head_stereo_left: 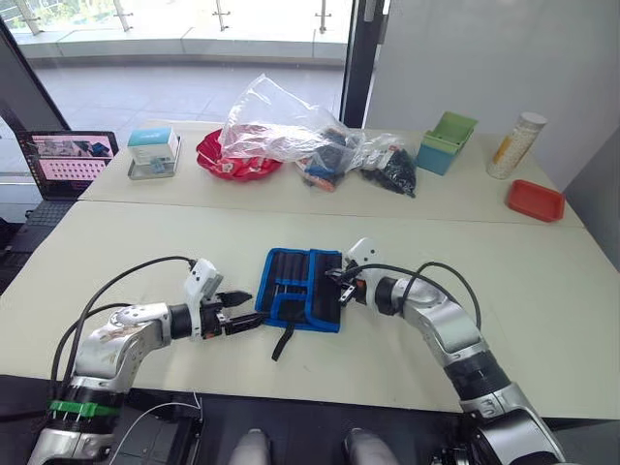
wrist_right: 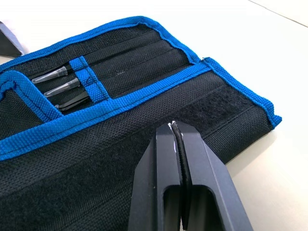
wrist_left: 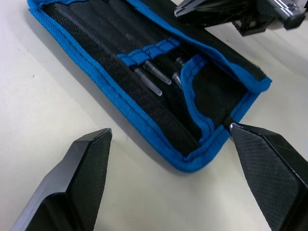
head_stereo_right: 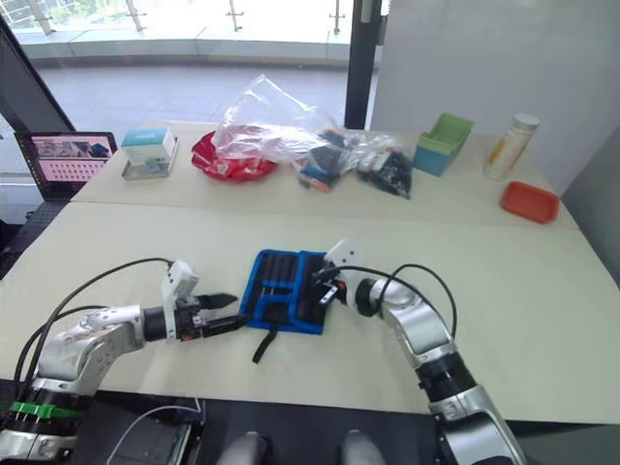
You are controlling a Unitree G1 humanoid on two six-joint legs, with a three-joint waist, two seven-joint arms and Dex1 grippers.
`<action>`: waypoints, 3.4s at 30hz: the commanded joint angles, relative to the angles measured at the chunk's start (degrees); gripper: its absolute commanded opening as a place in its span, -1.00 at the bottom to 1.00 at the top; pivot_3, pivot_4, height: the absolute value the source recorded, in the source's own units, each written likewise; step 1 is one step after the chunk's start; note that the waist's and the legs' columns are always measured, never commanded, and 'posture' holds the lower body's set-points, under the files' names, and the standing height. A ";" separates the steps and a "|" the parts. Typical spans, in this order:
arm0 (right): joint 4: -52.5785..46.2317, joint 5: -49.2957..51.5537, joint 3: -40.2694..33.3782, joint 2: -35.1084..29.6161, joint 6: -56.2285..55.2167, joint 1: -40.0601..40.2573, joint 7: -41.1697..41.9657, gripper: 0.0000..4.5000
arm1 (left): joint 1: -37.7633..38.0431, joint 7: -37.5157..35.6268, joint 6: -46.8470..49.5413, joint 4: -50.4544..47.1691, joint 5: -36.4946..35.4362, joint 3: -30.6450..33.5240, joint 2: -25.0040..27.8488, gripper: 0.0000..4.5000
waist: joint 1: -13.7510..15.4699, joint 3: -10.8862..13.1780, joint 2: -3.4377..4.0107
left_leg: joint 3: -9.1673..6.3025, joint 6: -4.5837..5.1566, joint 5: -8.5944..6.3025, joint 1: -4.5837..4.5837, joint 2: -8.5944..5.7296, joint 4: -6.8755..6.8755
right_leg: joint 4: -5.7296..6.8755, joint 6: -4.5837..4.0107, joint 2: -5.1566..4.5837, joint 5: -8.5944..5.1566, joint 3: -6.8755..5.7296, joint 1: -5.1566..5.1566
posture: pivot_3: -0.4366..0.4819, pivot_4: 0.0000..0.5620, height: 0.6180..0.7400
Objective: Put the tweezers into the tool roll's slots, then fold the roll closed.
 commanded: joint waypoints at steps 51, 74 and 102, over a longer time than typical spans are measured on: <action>-4.37 -4.02 -0.59 2.76 8.05 6.88 -5.84 -1.00 | -17.56 -0.24 -5.07 13.37 10.73 -13.62 -16.85 -0.97 | 1.08 -0.03 -0.06 | -0.03 -0.01 -0.01 0.08 -0.06 -0.10 | -0.24 0.01 -0.02 -0.01 0.01 0.21 | -0.05 -0.47 0.72; -12.10 1.93 -10.31 -1.93 3.55 0.03 -0.03 -1.00 | -15.37 0.74 -7.92 22.94 20.66 -20.86 -20.28 -0.97 | 2.61 -0.23 -0.04 | -0.09 -0.01 0.00 -0.02 -0.17 0.10 | -0.45 0.13 -0.05 -0.01 0.05 0.41 | -0.05 -0.47 0.72; 0.73 -5.88 5.68 -7.18 14.90 -0.65 5.77 -1.00 | -12.82 -8.44 -11.76 12.44 19.11 -17.64 -9.99 0.40 | 1.15 -1.35 -0.19 | -0.07 0.02 -0.02 0.30 -0.05 -0.25 | -0.73 0.14 0.03 -0.01 0.04 0.58 | -0.05 -0.47 0.72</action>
